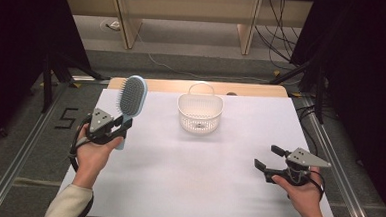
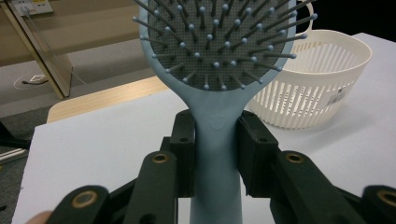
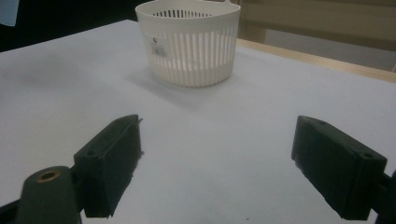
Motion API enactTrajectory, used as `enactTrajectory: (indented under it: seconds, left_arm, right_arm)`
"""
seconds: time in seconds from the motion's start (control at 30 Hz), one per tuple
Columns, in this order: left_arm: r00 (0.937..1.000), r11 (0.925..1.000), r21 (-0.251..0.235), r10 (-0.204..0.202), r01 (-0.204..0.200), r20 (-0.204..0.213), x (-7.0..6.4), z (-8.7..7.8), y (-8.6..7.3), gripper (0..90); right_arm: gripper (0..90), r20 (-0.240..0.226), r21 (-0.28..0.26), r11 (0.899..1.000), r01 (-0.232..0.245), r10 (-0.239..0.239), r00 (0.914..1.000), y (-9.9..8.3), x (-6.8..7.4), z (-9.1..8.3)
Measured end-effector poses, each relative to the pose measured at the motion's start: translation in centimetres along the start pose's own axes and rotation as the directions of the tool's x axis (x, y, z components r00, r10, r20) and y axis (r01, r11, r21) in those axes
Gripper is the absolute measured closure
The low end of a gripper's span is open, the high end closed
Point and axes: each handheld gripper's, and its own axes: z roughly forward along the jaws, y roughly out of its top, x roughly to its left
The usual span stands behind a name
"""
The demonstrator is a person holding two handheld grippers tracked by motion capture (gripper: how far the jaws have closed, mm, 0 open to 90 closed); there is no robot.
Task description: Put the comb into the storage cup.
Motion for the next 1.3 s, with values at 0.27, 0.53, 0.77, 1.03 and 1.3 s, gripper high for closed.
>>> enactTrajectory:
  seconds: [0.27,0.53,0.77,1.03,1.3]
  left_arm:
    - [1.0000,1.0000,-0.002,0.003,-0.003,0.005,-0.1,0.2,0.2,69.5]
    - [1.0000,1.0000,-0.004,0.003,-0.003,0.007,-0.3,0.4,0.5,69.6]
    - [1.0000,1.0000,-0.006,0.001,-0.001,0.007,-0.4,0.6,0.7,69.5]
    - [0.9999,1.0000,-0.010,0.000,0.000,0.010,-0.6,0.6,0.9,69.6]
    - [0.9999,0.9999,-0.016,0.002,-0.002,0.014,-0.7,0.8,1.2,69.6]
  right_arm:
    - [16.8,0.000,-0.001,1.000,0.000,0.000,1.0000,0.0,0.0,0.0]
    - [16.8,0.000,0.001,1.000,0.002,-0.002,1.0000,0.0,0.0,0.0]
    - [16.8,0.000,0.002,1.000,0.001,-0.001,1.0000,0.0,0.0,0.0]
    - [16.8,0.000,0.002,1.000,0.000,0.000,1.0000,0.0,0.0,0.0]
    - [16.8,0.000,0.000,1.000,0.001,-0.001,1.0000,0.0,0.0,0.0]
